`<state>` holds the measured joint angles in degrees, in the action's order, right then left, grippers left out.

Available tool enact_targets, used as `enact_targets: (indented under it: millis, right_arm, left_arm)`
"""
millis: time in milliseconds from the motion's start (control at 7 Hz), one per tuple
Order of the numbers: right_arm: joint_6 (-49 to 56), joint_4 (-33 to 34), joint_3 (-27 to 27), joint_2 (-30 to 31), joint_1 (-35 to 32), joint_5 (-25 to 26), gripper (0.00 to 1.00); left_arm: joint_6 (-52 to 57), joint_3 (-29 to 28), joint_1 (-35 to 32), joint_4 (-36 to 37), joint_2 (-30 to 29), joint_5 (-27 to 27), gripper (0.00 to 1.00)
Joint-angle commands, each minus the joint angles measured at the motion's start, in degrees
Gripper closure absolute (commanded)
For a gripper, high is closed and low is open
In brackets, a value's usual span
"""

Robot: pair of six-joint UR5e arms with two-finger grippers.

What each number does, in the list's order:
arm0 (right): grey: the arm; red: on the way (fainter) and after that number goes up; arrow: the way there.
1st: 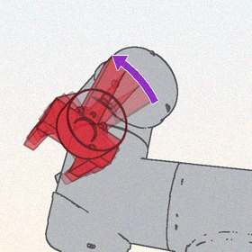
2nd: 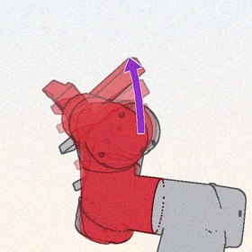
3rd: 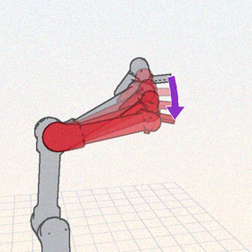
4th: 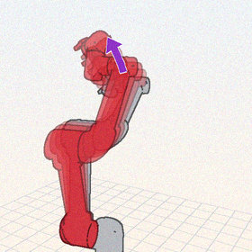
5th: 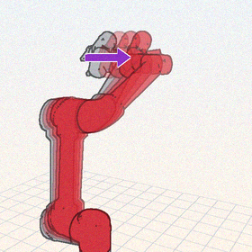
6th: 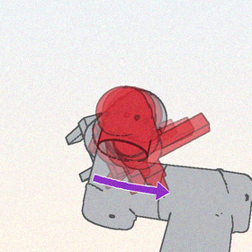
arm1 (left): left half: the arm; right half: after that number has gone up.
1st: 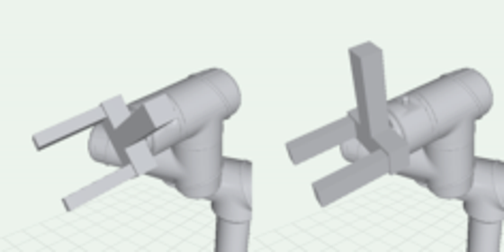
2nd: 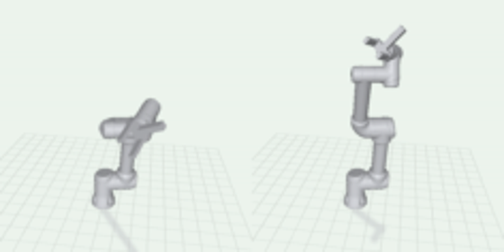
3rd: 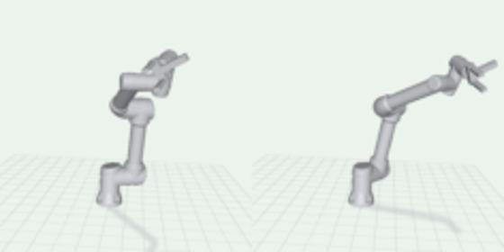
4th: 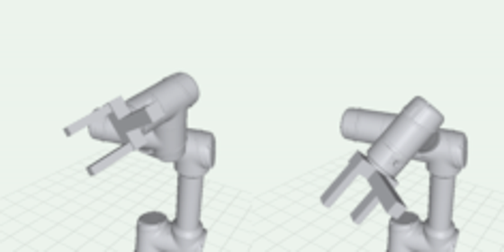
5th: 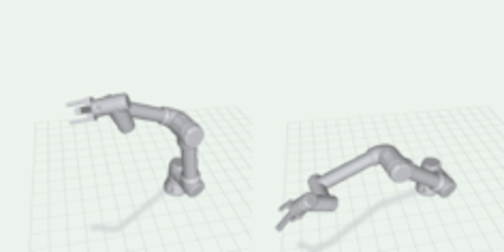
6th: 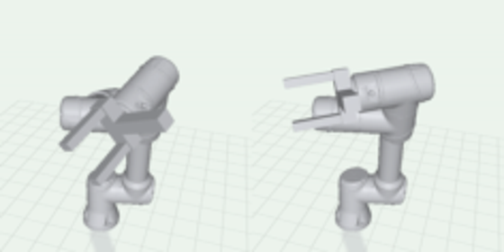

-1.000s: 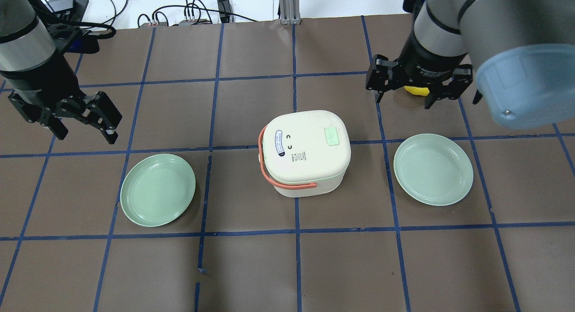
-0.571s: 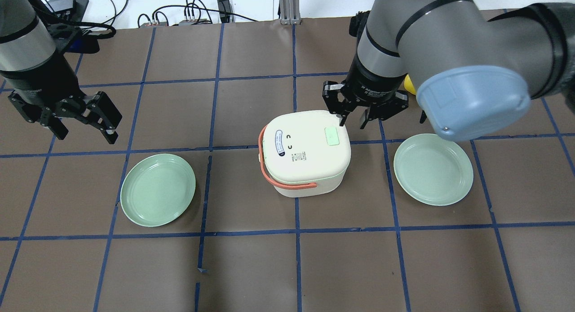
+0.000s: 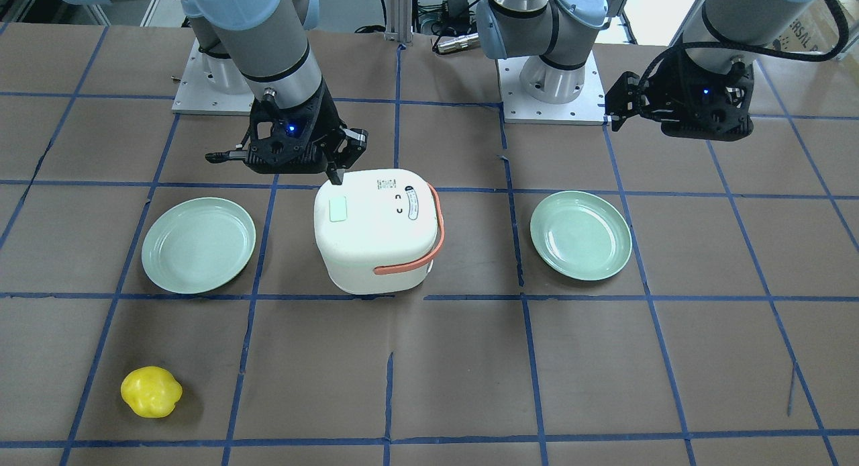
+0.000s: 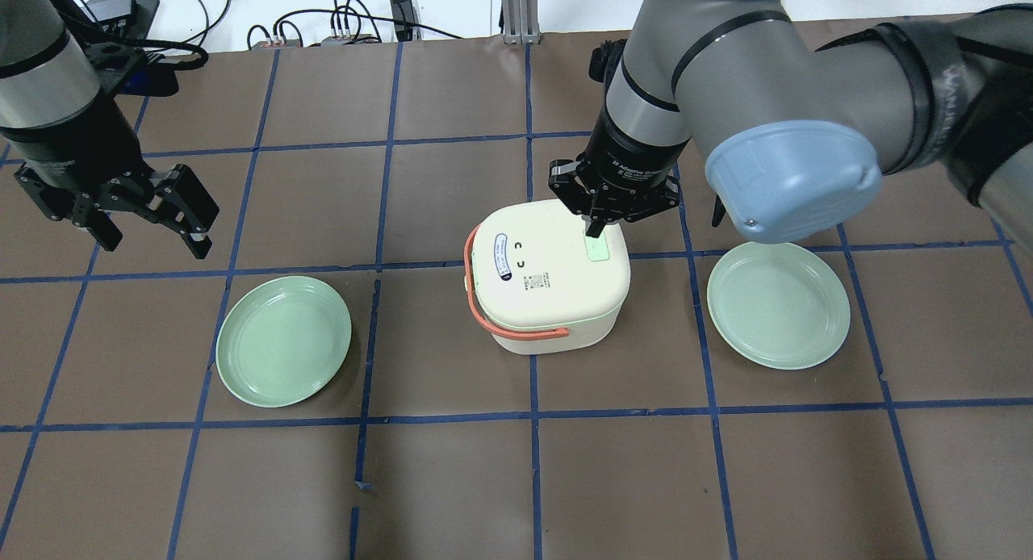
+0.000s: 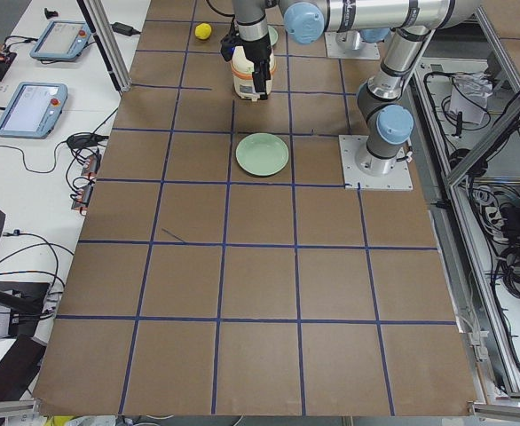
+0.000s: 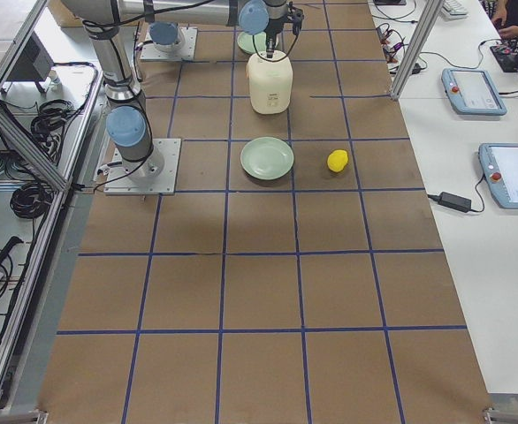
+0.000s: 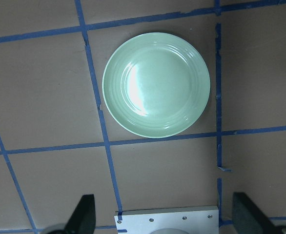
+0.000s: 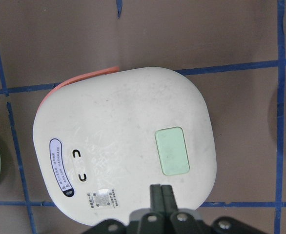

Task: Press rice cooker button
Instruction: 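Lower the right gripper and press down on the green button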

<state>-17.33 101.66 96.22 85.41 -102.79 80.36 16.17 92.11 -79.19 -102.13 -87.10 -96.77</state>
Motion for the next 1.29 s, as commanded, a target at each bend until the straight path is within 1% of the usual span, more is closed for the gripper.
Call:
enact_targets:
  millis: [0,143,286,1143]
  right_arm:
    - [0.63,1.42,2.37,-1.03,0.05,0.85,0.93]
    - [0.54,5.61,5.01,-1.12,0.05,0.94,0.92]
    - [0.54,6.52,5.73,-1.12,0.05,0.85,0.92]
    - [0.54,6.8,6.0,-2.36,0.05,0.85,0.92]
  left_arm:
    - [0.0,0.0,0.0,0.0,0.0,0.0,0.0]
    - [0.0,0.0,0.0,0.0,0.0,0.0,0.0]
    - [0.0,0.0,0.0,0.0,0.0,0.0,0.0]
    - [0.0,0.0,0.0,0.0,0.0,0.0,0.0]
